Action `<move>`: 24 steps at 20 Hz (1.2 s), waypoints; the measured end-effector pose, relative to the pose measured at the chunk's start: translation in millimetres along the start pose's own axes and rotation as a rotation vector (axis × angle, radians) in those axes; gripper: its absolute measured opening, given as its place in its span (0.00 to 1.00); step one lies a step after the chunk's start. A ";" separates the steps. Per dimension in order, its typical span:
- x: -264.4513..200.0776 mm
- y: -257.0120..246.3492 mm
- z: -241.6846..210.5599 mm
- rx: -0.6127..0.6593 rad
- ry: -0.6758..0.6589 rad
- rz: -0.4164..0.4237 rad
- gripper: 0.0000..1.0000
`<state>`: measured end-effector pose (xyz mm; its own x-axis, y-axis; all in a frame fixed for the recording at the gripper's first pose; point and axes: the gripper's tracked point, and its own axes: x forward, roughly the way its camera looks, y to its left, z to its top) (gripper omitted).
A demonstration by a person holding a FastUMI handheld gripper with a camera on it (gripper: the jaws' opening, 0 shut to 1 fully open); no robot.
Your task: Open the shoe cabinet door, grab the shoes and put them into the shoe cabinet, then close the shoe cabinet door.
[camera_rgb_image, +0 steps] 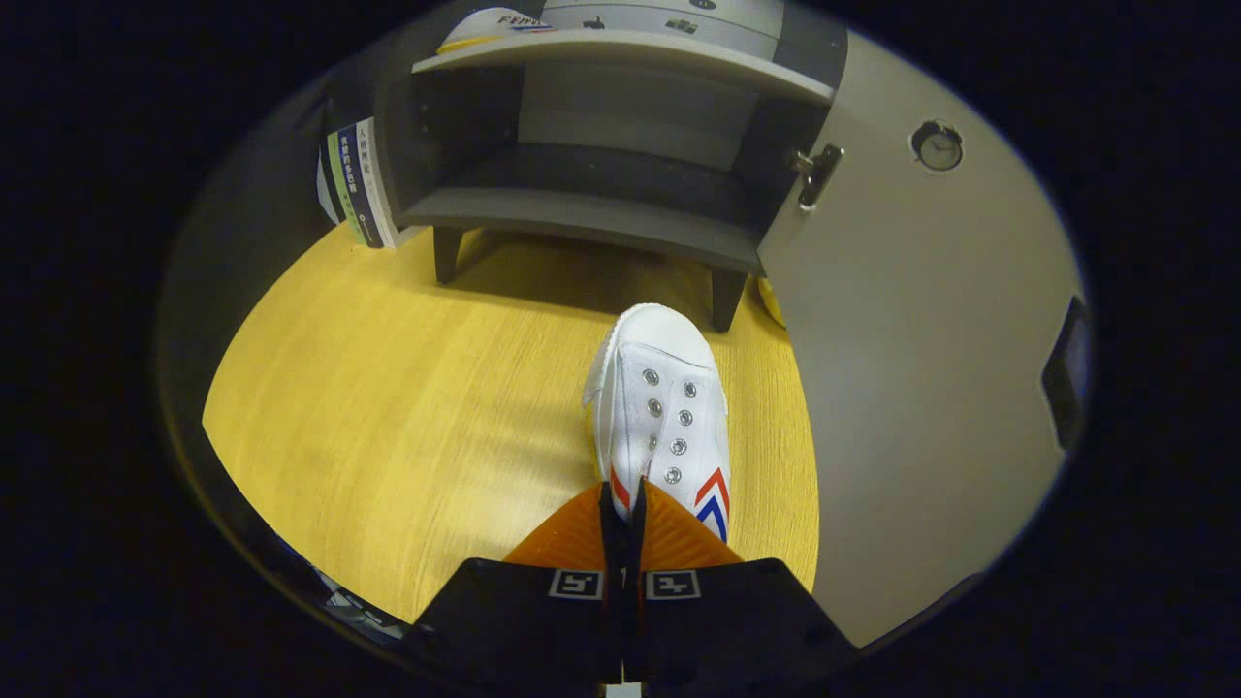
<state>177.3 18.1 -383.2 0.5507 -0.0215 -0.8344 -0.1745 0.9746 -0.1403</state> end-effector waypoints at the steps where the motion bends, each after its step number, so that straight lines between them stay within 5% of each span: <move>1: -9.7 3.0 8.2 0.003 -0.027 0.007 0.02; 16: -263.5 -58.5 169.2 0.133 -0.445 0.031 0.02; 21: -308.6 -92.2 218.8 0.151 -0.501 -0.005 0.02; 24: -295.1 -109.3 249.3 0.163 -0.507 -0.032 0.02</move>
<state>237.4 -26.5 11.2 0.8858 0.0197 -0.4636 -0.0449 0.9981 -0.0433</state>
